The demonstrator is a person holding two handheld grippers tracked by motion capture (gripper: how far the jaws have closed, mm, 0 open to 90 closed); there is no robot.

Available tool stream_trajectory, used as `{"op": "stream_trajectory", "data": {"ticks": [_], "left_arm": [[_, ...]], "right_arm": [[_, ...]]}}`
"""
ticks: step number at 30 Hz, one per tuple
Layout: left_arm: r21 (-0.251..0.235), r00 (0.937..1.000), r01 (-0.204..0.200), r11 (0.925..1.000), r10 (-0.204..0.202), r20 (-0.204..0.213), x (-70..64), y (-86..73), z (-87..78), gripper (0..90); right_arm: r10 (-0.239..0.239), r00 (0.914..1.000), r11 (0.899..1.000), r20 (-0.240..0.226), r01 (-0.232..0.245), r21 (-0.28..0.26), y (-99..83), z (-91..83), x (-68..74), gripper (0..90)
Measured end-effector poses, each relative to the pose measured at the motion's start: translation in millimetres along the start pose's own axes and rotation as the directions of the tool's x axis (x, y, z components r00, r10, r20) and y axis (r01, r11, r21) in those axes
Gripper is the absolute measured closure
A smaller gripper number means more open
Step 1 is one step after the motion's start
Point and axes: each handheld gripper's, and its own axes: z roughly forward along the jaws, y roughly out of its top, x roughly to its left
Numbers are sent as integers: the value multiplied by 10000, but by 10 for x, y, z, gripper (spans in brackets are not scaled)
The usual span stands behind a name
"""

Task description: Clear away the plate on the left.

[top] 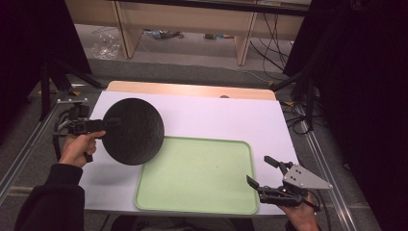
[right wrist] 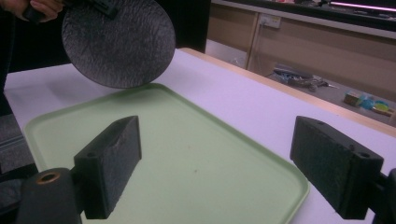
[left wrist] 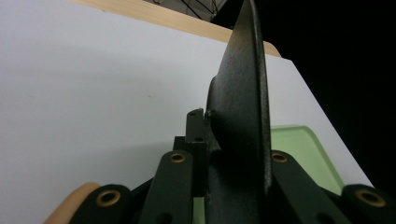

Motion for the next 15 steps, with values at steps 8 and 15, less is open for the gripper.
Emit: {"op": "stream_trajectory", "data": {"ticks": [8, 15], "left_arm": [[528, 9954, -8, 9986, -42, 952, -253, -115, 250, 794], [1097, 9814, -77, 9939, -135, 1912, -424, -194, 458, 793]], "right_arm": [[-9, 9999, 10000, 115, 10, -11, -3, -5, -3, 172], [7, 10000, 10000, 75, -7, 71, -2, -11, -2, 172]]}}
